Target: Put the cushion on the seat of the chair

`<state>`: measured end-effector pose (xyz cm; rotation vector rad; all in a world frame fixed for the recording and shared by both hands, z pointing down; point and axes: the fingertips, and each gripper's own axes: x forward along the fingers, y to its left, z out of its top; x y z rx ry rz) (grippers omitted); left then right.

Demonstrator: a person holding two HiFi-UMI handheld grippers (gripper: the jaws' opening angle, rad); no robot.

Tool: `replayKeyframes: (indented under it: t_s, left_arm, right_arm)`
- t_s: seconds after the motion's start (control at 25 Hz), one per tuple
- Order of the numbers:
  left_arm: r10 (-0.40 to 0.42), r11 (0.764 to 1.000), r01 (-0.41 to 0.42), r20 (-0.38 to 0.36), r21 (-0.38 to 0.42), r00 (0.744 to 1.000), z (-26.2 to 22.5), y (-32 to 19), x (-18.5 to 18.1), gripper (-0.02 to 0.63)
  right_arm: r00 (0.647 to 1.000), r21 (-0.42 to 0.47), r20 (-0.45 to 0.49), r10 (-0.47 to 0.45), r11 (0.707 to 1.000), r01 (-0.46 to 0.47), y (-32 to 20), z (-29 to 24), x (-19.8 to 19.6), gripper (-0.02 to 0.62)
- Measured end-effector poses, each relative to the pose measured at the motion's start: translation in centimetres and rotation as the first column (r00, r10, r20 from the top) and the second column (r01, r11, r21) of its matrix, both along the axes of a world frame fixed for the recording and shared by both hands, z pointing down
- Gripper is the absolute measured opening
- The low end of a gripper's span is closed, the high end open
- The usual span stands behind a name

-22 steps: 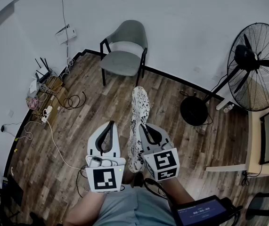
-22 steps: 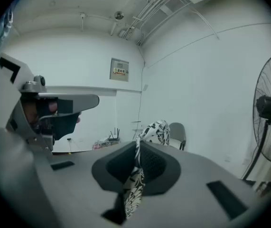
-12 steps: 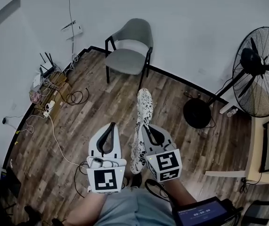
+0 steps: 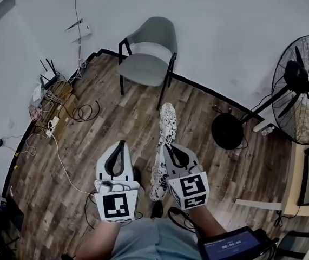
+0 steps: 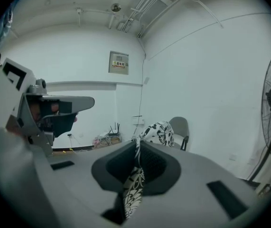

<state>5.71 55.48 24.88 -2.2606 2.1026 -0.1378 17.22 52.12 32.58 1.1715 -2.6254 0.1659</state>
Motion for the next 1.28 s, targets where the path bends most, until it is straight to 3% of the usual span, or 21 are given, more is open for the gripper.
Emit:
replayKeyframes:
  t_s: [0.32, 0.64, 0.96, 1.28]
  left_arm:
    - [0.011, 0.999, -0.012, -0.024, -0.035, 1.0, 1.8, -11.5, -7.4, 0.009]
    - [0.053, 0.999, -0.053, -0.011, -0.001, 0.999, -0.3, -21.4, -12.8, 0.009]
    - [0.091, 0.995, -0.092, 0.015, 0.042, 0.996, -1.9, -27.3, -14.7, 0.009]
    - [0.11, 0.994, -0.11, 0.008, -0.011, 0.994, 0.4, -31.5, -15.1, 0.009]
  right_arm:
    - [0.999, -0.031, -0.025, 0.042, 0.999, -0.043, -10.7, 1.8, -6.0, 0.02]
    - [0.997, -0.001, -0.017, 0.082, 0.997, -0.082, -20.4, -0.3, -11.1, 0.021]
    - [0.995, 0.06, -0.011, 0.101, 0.993, -0.101, -26.2, -3.7, -13.0, 0.021]
    - [0.995, 0.037, -0.015, 0.103, 0.994, -0.102, -30.5, -2.1, -14.2, 0.021]
